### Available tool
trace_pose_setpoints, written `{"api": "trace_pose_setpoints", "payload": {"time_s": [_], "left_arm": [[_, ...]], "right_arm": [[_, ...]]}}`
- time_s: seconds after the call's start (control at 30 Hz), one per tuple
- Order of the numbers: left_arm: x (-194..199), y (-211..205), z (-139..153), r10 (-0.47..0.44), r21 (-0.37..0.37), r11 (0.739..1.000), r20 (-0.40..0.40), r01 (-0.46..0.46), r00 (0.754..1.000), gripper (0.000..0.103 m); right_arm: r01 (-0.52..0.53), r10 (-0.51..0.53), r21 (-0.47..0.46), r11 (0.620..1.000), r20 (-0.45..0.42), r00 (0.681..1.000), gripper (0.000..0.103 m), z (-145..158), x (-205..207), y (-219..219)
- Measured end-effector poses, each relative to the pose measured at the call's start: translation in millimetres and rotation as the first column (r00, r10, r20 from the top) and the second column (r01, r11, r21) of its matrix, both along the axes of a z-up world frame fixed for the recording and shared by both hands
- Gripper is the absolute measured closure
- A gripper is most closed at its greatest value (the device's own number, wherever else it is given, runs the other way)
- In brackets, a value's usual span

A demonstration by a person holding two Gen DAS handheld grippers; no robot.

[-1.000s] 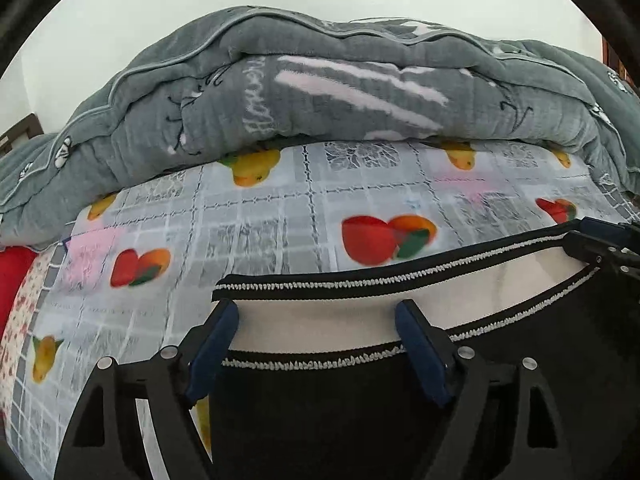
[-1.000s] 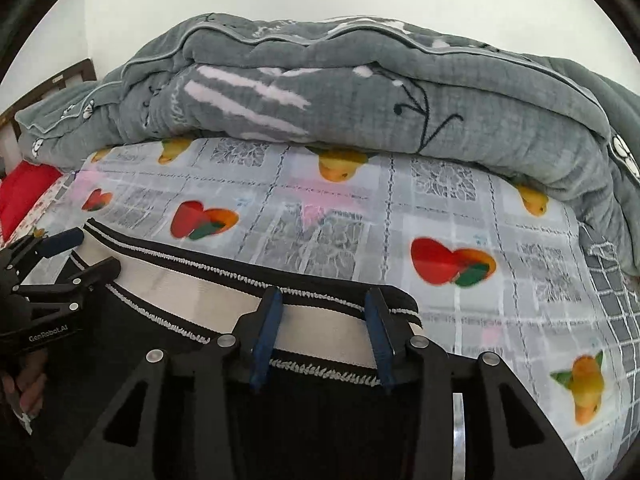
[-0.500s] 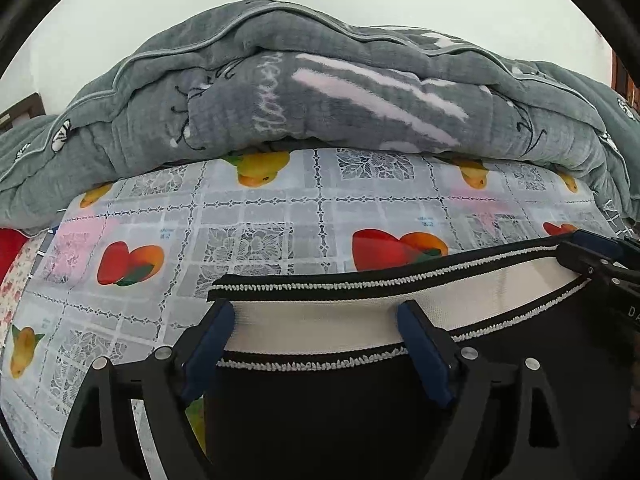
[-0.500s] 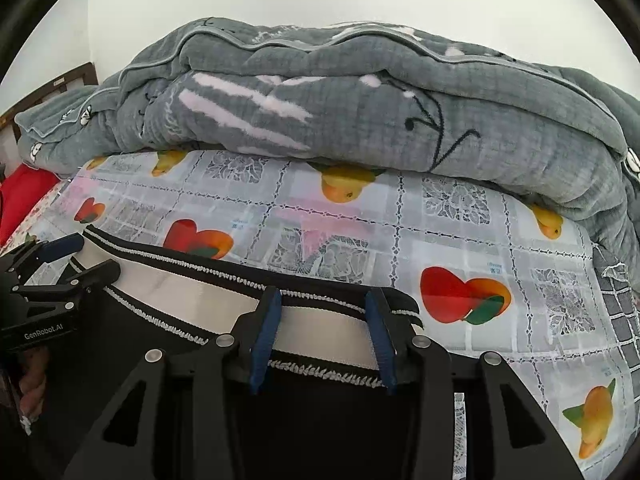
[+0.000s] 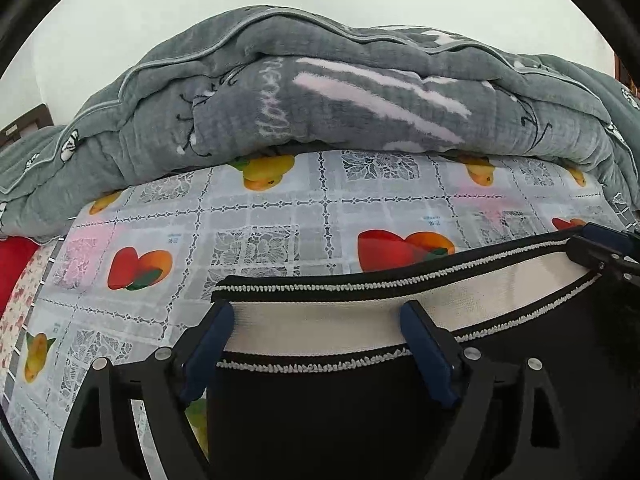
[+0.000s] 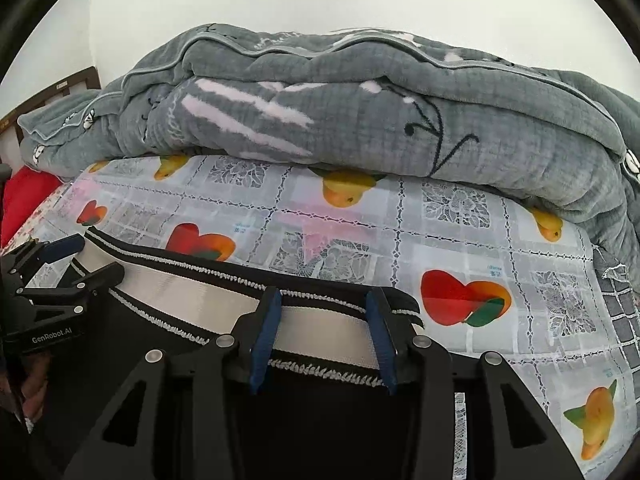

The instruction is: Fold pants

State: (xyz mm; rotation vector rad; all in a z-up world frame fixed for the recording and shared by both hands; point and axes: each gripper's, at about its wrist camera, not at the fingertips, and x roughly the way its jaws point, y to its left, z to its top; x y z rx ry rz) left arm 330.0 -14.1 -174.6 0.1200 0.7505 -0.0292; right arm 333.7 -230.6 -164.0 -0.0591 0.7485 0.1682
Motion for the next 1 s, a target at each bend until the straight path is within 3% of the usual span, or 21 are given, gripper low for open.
{"api": "trace_pose_setpoints", "payload": {"time_s": [0.47, 0.77, 0.83, 0.93, 1.0], "left_arm": [[0, -1, -1, 0.001, 0.017, 1.0, -0.002, -0.001, 1.0, 0.017], [-1, -3, 0, 0.057, 0.087, 0.995, -0.021, -0.055, 0.998, 0.004], [-12, 4, 6, 0.071, 0.06, 0.996, -0.046, -0.069, 0.996, 0.006], [-39, 11, 17, -0.014, -0.024, 1.0, -0.078, 0.013, 0.997, 0.006], [-69, 10, 22, -0.058, -0.04, 0.998, -0.078, 0.055, 0.995, 0.006]], "right_arm": [[0.0, 0.0, -0.018, 1.0, 0.003, 1.0, 0.06, 0, -1, 1], [0.005, -0.004, -0.105, 0.994, 0.006, 1.0, 0.057, 2, -5, 11], [0.0, 0.002, -0.163, 0.987, 0.017, 1.0, 0.054, 4, -11, 17], [-0.009, 0.014, -0.256, 0.967, 0.02, 1.0, 0.046, 11, -32, 20], [-0.027, 0.03, -0.225, 0.974, 0.011, 0.999, 0.046, 16, -56, 15]]}}
